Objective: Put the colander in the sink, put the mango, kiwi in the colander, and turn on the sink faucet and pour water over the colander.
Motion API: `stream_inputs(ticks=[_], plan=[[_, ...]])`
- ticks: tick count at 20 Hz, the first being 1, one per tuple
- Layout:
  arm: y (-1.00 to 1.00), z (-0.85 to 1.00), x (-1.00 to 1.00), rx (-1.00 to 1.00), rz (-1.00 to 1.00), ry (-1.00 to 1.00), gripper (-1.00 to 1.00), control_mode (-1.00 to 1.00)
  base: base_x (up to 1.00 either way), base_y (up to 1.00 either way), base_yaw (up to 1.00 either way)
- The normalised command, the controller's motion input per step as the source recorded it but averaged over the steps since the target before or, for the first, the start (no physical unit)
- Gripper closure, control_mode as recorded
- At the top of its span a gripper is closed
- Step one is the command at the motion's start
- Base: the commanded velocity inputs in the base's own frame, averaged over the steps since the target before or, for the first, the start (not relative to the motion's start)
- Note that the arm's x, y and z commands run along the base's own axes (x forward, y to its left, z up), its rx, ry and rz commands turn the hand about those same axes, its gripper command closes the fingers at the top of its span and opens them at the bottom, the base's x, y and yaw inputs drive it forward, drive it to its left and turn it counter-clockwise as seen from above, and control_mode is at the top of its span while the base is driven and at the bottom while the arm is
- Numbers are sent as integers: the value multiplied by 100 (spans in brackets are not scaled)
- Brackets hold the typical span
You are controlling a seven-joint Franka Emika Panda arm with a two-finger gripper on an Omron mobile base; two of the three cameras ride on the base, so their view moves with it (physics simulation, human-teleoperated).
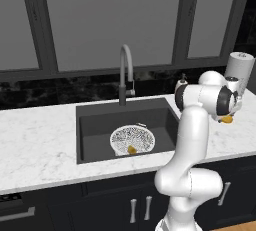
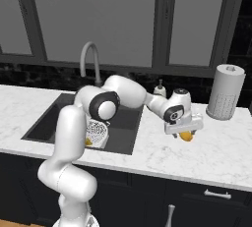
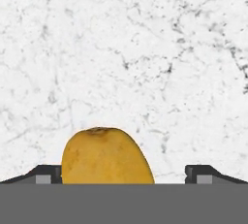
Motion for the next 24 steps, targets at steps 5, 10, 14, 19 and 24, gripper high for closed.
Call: stream_inputs(ticks=[5,10,14,19,24], plan=[[0,-36,0,-10,0,-3,-100,-100,0,0,0],[0,-48,0,-13,0,-1,-100,-100,0,0,0],[0,-50,0,-13,0,0,100,-100,0,0,0],[0,-14,-48,-1,0,-15,100,-100,0,0,0],[5,29,-69,1,4,-15,100,-100,0,0,0]])
